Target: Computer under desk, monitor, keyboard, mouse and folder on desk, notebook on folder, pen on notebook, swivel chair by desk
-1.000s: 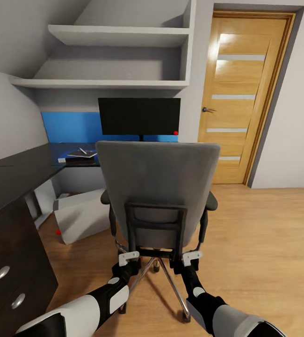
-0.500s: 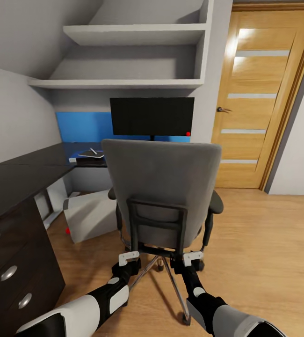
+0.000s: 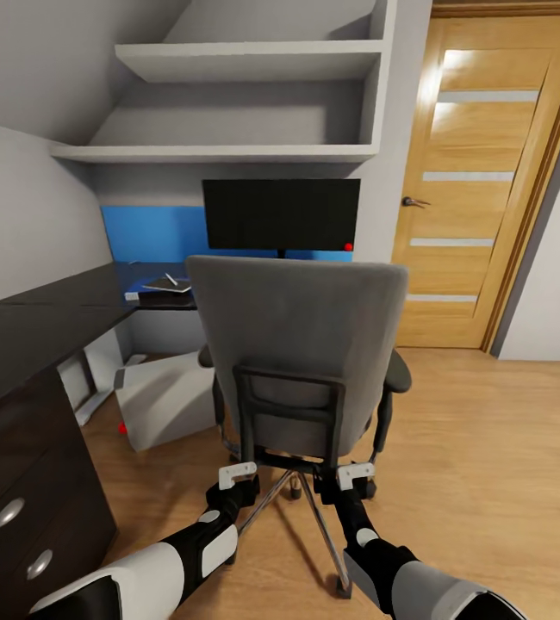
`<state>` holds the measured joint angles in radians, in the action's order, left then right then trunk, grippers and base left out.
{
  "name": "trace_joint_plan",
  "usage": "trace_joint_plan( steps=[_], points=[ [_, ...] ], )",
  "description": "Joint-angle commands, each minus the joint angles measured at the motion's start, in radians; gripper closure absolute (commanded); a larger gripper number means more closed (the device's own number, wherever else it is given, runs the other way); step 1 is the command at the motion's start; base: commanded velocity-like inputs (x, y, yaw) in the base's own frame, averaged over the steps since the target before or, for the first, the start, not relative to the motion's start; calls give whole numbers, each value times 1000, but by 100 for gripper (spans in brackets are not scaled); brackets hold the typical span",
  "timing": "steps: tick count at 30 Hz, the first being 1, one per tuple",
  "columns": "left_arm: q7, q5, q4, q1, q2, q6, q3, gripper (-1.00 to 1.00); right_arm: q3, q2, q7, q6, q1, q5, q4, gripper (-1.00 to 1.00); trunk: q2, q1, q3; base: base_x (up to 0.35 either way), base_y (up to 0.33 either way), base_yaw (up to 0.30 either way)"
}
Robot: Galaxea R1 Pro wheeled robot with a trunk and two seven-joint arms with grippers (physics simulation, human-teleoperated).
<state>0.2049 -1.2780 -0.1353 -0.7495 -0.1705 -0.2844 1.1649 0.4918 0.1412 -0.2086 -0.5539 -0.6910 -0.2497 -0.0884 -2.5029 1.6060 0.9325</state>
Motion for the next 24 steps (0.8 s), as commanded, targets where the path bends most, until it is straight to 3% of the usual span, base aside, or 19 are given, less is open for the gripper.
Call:
trace_joint_plan(
  steps=[1,8,18,24],
  points=[
    [7,-5,-1,-1,0,-2,9,-100,11,0,-6,-3,-1,-8,1,-100,0,0,1,290,0,0],
    [7,-4,-1,-1,0,-2,9,-100,11,0,-6,-3,-1,-9,1,-100,0,0,1,219,0,0],
    [7,-4,-1,-1,0,-4,9,-100,12,1,-6,-3,-1,-9,1,-100,0,0,1,56,0,0],
    [7,-4,-1,-1,0,-6,9,-100,11,1,-6,-3,-1,-9,1,-100,0,0,1,269,-5,0]
  ],
)
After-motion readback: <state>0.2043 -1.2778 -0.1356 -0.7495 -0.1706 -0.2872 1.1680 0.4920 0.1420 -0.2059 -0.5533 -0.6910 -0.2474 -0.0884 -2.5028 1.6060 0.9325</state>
